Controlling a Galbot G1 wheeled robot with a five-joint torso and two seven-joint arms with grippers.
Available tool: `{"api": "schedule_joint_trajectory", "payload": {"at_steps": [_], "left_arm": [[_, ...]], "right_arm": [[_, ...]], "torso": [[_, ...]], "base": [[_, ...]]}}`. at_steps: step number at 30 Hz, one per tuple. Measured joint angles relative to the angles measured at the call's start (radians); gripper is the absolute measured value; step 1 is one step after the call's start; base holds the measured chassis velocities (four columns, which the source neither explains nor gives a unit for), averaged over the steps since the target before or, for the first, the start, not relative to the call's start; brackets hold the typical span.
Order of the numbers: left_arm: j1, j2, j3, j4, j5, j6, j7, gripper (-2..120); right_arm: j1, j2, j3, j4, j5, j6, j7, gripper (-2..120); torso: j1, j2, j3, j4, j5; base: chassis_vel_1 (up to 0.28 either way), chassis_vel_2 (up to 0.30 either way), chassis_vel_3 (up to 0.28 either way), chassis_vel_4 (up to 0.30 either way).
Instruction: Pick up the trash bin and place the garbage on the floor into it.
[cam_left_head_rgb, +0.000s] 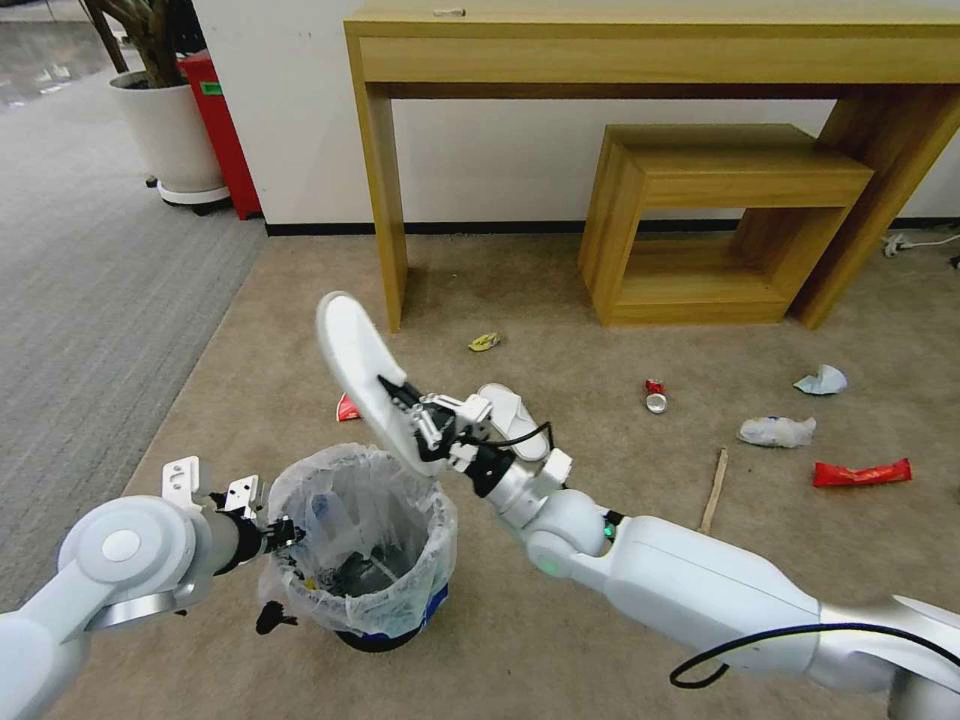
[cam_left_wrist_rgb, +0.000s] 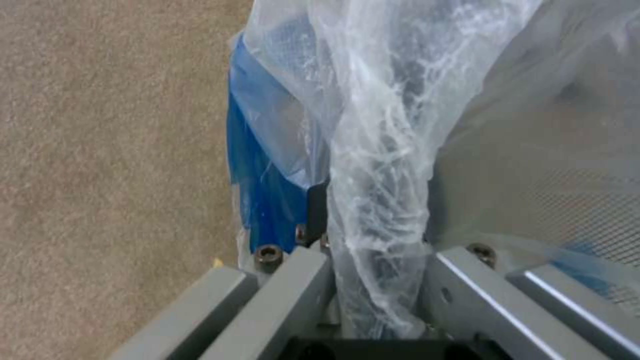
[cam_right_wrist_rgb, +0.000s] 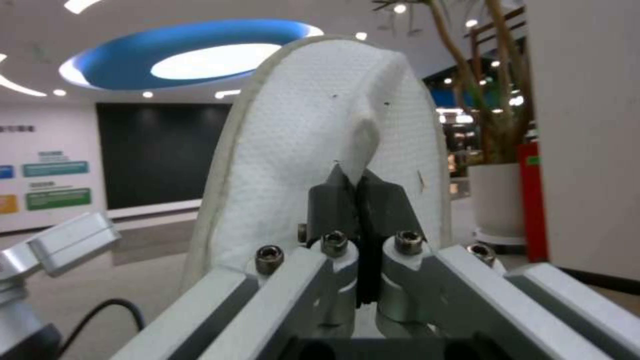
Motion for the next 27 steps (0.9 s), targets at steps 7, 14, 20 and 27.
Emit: {"api": "schedule_joint_trajectory", "payload": {"at_steps": [7,14,20,27], "left_arm": [[0.008,-0.006,-0.01,-0.017,-0.004,0.0,-0.005,0],[0.012,-0.011,-0.013,-0.028,-0.007,-0.001,-0.009,0],[0.009,-0.014,-0.013,-0.034,-0.009,-0.001,-0.01,0],[0.011,-0.014,-0.021,-0.049,-0.015,-0.001,-0.015,0]], "right_arm": [[0.032,0.07,-0.054,-0.027,0.0,0.0,0.004,0],[0.042,0.116,-0.095,-0.049,0.0,0.0,0.004,0],[0.054,0.136,-0.126,-0.073,-0.001,0.003,0.001,0],[0.047,0.145,-0.138,-0.095,-0.013,0.009,-0.004,0]], "torso": [[0.0,0.0,0.0,0.0,0.0],[0.0,0.0,0.0,0.0,0.0001],[0.0,0.0,0.0,0.0,0.0001],[0.0,0.0,0.0,0.0,0.0001]], "base": [[0.0,0.0,0.0,0.0],[0.0,0.0,0.0,0.0],[0.0,0.0,0.0,0.0],[0.0,0.0,0.0,0.0]]}}
